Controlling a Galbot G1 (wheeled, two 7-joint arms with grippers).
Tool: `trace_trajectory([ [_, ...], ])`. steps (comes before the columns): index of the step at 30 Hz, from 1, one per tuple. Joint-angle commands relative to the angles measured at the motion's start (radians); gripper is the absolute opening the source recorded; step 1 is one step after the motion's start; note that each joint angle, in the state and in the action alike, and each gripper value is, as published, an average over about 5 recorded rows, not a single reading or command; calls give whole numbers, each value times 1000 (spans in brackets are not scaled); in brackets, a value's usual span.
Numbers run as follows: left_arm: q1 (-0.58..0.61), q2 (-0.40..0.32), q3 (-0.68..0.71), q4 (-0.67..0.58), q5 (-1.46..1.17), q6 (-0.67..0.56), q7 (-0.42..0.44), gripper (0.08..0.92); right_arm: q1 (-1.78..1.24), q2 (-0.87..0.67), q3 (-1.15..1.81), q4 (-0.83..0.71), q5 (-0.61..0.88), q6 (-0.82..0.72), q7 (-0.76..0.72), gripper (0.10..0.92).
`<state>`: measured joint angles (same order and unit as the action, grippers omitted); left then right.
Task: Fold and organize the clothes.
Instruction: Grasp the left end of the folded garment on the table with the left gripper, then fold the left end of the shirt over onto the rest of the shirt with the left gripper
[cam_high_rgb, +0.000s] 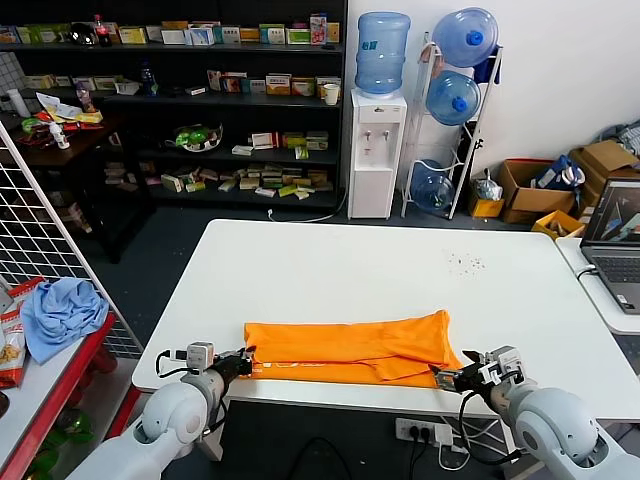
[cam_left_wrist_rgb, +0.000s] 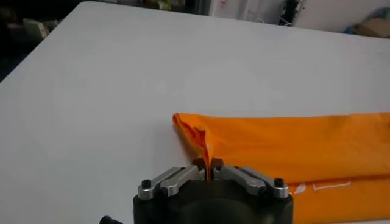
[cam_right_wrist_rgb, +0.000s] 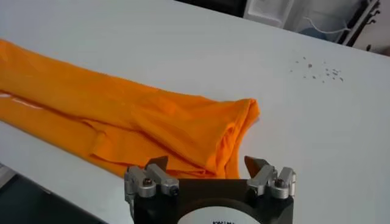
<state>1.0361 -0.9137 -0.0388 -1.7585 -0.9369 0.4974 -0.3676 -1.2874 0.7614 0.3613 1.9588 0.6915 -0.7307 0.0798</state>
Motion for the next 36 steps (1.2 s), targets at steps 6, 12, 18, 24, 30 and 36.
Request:
trace_trajectory([
  [6,-98,172,-48,124,25,-18,13,126,-7,6,13,13,-15,11,0,823],
  [12,-151,248,-84,202,39,-29,18,126,-9,16,30,15,-31,27,11,823],
  [18,-162,267,-89,132,8,-28,-12,126,0,27,36,12,-41,40,30,823],
  [24,-136,206,-56,-89,-101,-1,-80,126,-10,53,44,-13,-141,110,68,823],
  [30,-125,64,-2,-156,-150,-16,-116,126,-35,103,92,-48,-209,218,108,823],
  [36,-118,-57,48,-151,-135,-46,-117,126,-56,161,140,-100,-259,392,105,823],
])
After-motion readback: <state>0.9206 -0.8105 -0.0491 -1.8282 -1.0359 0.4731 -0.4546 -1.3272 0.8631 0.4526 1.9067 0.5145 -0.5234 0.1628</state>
